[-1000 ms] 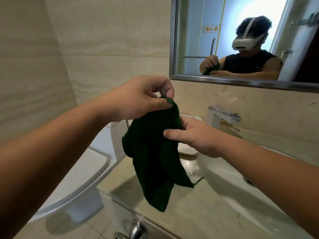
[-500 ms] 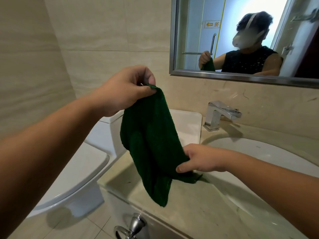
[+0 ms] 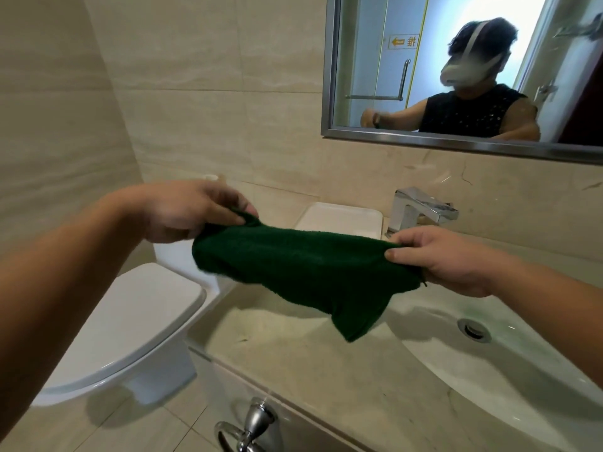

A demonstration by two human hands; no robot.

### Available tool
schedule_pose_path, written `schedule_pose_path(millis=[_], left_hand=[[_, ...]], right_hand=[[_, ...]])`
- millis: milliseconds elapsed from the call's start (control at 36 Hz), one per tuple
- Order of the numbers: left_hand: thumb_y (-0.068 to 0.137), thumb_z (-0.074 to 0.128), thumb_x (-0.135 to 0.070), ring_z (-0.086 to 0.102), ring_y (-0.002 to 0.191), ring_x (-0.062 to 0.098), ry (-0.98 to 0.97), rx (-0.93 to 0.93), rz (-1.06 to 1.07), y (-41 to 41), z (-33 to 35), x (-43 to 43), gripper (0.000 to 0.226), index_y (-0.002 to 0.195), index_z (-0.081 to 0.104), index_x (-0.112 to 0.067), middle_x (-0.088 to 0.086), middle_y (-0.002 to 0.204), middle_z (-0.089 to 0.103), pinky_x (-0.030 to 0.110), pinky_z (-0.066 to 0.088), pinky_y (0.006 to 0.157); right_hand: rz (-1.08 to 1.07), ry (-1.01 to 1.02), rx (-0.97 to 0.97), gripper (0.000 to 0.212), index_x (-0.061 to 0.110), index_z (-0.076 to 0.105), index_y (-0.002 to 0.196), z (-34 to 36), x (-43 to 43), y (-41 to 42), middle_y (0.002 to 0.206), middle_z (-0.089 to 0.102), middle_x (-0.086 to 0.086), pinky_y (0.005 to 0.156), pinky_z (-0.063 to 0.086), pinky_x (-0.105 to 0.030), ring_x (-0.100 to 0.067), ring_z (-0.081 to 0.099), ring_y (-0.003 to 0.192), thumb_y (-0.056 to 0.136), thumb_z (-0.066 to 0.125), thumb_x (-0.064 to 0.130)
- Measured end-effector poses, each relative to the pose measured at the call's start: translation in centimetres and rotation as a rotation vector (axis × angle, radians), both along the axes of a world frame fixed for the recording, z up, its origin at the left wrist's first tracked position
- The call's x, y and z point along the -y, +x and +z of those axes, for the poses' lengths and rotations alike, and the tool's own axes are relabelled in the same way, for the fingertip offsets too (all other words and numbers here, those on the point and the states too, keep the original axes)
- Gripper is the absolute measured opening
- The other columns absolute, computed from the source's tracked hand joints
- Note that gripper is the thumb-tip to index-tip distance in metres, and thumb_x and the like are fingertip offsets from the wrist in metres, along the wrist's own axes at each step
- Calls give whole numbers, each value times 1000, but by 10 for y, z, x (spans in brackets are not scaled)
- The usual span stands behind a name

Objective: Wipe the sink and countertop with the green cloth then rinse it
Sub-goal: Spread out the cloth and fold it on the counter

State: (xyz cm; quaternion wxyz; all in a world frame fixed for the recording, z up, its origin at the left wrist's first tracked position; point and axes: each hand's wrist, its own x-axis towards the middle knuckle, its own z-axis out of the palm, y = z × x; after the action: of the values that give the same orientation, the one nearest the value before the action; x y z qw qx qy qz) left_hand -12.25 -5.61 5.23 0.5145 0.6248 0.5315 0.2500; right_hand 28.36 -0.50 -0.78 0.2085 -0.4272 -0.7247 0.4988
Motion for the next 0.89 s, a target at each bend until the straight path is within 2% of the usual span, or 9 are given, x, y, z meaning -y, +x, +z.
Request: schedule_pose_path(millis=[111,250,333,417,472,556,639,778,889], left_hand=[[101,55,1,74,97,38,-266,197,-190,-9,-16,7,31,128,59,15,36,120,66,37,65,77],[87,81,-2,74,91,36,-307,310,-161,-11,-37,0,32,114,65,6,29,110,67,36,66,70],[97,69,-4,68,92,34,-202,35,-12,-2,-56,-8,15,111,65,-1,25,116,66,33,63,64],[101,65,-9,73,95,27,-11,-428,176,18,-81,-12,11,111,66,-10,16,114,70,30,63,67],[101,66,-13,74,95,25,34,-541,229,30,-95,-13,9,110,67,-16,10,111,71,30,65,71],[101,65,-18,71,94,23,112,-554,252,36,-108,-14,5,106,68,-19,7,107,71,33,63,78],[101,65,-22,69,97,27,187,-518,299,35,-112,-16,4,102,67,-18,8,104,71,40,60,89],[105,62,-23,68,83,23,100,-172,430,32,-107,-18,15,101,60,-9,12,95,68,32,56,69],[108,57,-28,69,72,20,18,31,432,34,-100,-12,19,103,58,-10,12,92,66,27,55,54]], right_hand=[[65,-185,-125,11,8,71,86,14,3,11,80,69,-12,56,54,-25,-20,68,70,92,64,13],[12,-262,-140,8,4,71,88,15,-4,11,84,71,-15,58,59,-28,-23,71,72,91,66,9],[-48,-252,59,21,0,69,105,-7,-18,7,100,69,-21,75,53,-41,-32,66,88,93,72,17],[-115,-219,265,19,4,68,108,-36,-25,-2,98,70,-17,60,57,-34,-23,69,74,96,71,18],[-158,-194,304,14,7,70,109,-52,-27,-8,100,72,-17,60,58,-32,-22,70,77,98,68,15],[-212,-162,257,13,9,72,110,-60,-30,-9,111,70,-22,64,57,-34,-25,66,88,99,65,13],[-224,-146,216,14,9,71,112,-56,-31,-10,108,69,-19,59,57,-31,-23,66,84,101,63,13],[-239,-100,120,15,8,72,112,-45,-32,-5,98,70,-17,58,58,-30,-22,68,77,102,61,11],[-290,-95,13,19,3,71,112,-42,-32,1,97,69,-22,60,58,-38,-28,66,76,105,54,7]])
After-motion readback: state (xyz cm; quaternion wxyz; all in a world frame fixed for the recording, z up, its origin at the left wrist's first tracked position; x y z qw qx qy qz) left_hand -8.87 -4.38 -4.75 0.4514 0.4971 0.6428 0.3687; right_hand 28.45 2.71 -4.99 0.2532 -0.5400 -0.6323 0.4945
